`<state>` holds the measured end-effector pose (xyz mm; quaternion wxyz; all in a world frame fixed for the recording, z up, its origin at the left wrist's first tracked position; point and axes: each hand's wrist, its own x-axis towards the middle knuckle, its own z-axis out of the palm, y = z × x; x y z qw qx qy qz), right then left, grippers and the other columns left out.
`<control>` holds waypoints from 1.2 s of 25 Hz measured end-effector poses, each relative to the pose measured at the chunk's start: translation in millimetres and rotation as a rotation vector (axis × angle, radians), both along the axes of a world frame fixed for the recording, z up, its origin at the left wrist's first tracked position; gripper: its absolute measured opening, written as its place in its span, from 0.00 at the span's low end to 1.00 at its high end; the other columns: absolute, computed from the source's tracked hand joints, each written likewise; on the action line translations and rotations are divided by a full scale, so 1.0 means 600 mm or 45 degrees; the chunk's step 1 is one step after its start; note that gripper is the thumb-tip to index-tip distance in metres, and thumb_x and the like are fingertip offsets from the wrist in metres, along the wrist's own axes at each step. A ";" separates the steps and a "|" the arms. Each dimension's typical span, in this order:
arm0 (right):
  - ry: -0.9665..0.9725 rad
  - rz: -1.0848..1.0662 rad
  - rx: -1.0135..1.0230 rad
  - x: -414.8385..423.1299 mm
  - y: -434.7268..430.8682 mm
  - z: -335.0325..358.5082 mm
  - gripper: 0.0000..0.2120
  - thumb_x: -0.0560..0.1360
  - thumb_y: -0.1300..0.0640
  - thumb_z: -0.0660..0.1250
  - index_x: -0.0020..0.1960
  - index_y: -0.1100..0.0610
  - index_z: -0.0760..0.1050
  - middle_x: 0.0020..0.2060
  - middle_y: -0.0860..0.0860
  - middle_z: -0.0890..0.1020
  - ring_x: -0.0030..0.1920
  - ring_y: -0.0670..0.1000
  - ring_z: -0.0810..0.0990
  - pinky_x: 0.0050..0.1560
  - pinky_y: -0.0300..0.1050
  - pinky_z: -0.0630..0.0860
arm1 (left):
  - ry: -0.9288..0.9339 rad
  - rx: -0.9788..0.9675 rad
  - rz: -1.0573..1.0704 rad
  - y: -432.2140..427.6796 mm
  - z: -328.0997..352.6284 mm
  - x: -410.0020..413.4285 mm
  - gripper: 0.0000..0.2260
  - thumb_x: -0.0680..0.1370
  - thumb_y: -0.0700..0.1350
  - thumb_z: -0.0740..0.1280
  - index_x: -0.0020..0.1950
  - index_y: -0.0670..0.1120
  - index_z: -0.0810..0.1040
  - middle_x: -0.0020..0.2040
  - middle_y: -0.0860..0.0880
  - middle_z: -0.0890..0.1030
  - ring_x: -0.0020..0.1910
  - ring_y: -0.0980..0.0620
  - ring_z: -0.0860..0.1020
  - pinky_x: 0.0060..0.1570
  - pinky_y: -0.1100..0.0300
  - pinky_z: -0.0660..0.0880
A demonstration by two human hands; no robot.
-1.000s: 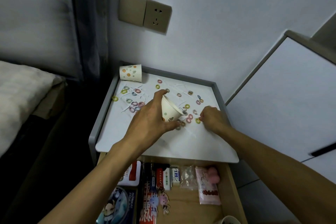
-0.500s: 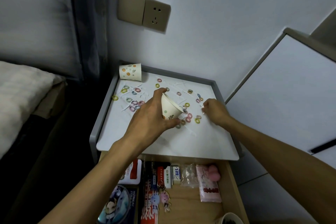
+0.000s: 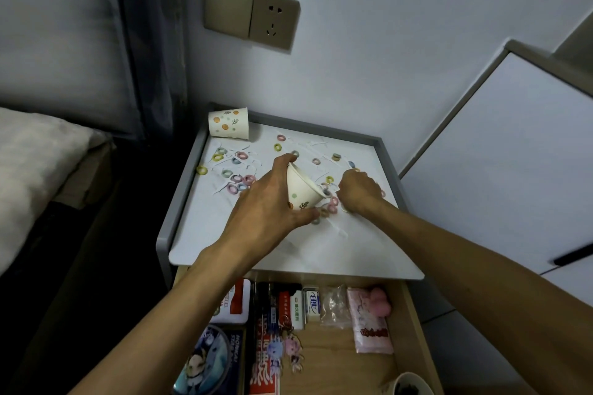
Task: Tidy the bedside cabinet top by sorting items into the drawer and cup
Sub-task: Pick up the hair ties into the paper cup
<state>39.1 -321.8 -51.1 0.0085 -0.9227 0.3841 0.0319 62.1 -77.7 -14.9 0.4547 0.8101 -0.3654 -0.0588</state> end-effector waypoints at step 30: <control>-0.236 0.949 0.664 -0.058 0.121 0.195 0.09 0.74 0.56 0.72 0.53 0.47 0.84 0.41 0.39 0.85 0.40 0.40 0.81 0.40 0.34 0.77 | 0.120 -0.030 -0.085 -0.005 -0.006 -0.004 0.44 0.65 0.57 0.78 0.73 0.59 0.55 0.58 0.55 0.78 0.51 0.52 0.78 0.43 0.60 0.72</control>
